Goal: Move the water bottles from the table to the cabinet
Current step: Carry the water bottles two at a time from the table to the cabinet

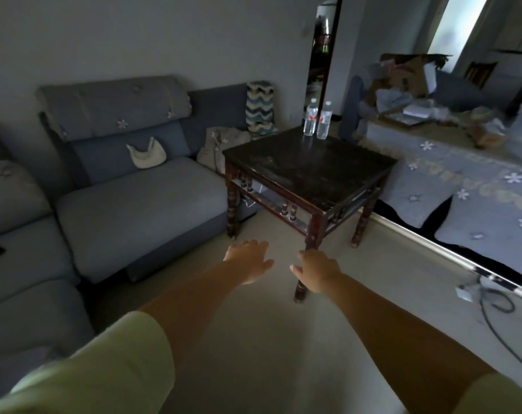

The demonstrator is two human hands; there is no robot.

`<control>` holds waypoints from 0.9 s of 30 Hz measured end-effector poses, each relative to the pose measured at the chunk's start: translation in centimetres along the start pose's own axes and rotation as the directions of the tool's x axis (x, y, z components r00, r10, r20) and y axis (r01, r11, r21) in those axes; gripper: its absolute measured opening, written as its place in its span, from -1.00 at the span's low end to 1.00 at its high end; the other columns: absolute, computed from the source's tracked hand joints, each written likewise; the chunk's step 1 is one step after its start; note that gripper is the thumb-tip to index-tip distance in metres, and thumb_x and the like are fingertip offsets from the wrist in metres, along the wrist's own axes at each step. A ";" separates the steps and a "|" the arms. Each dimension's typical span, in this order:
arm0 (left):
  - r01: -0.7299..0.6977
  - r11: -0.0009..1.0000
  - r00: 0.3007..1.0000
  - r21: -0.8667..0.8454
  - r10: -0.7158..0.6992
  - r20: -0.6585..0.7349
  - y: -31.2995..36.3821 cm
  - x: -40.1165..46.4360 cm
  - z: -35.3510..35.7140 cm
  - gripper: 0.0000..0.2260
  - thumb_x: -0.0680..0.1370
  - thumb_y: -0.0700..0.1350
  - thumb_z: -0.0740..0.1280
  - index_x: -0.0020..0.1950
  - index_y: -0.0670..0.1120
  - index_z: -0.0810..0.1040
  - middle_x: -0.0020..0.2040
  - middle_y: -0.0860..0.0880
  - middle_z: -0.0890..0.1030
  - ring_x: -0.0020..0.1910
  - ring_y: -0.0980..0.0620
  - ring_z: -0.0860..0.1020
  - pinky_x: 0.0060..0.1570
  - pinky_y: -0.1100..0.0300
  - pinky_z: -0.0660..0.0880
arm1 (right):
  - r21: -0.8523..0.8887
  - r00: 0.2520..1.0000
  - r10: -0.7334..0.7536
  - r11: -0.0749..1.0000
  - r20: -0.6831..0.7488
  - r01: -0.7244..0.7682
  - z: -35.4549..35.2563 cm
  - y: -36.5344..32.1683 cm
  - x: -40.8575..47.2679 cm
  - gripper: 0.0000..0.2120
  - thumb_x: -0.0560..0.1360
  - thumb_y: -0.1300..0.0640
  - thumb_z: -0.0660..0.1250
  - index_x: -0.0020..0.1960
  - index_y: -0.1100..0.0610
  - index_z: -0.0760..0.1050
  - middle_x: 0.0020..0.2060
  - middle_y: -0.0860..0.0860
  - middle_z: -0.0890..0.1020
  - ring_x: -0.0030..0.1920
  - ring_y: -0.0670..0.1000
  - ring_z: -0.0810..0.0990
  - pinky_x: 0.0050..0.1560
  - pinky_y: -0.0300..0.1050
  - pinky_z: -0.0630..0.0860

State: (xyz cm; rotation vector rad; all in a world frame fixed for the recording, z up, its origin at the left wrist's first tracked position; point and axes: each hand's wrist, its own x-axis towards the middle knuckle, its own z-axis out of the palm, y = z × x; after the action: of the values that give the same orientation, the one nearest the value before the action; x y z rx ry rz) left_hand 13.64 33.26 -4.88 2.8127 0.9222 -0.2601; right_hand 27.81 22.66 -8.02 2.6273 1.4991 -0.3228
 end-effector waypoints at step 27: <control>-0.081 0.988 0.997 -0.132 0.080 -0.016 -24.5 40.1 -11.0 -0.63 0.62 0.11 0.15 0.33 -0.07 0.38 0.27 -0.13 0.49 0.19 -0.14 0.50 0.18 -0.02 0.47 | 0.217 0.984 0.174 0.960 0.037 -0.178 -11.8 -6.2 44.0 -0.59 0.64 -0.12 0.08 0.36 0.10 0.35 0.30 0.13 0.43 0.29 0.15 0.44 0.29 0.13 0.42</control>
State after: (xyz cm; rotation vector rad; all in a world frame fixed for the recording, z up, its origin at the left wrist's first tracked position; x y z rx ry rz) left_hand 32.06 77.86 -5.49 2.7233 0.7945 -0.1663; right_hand 45.78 64.94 -6.64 2.8942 1.2776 -0.5216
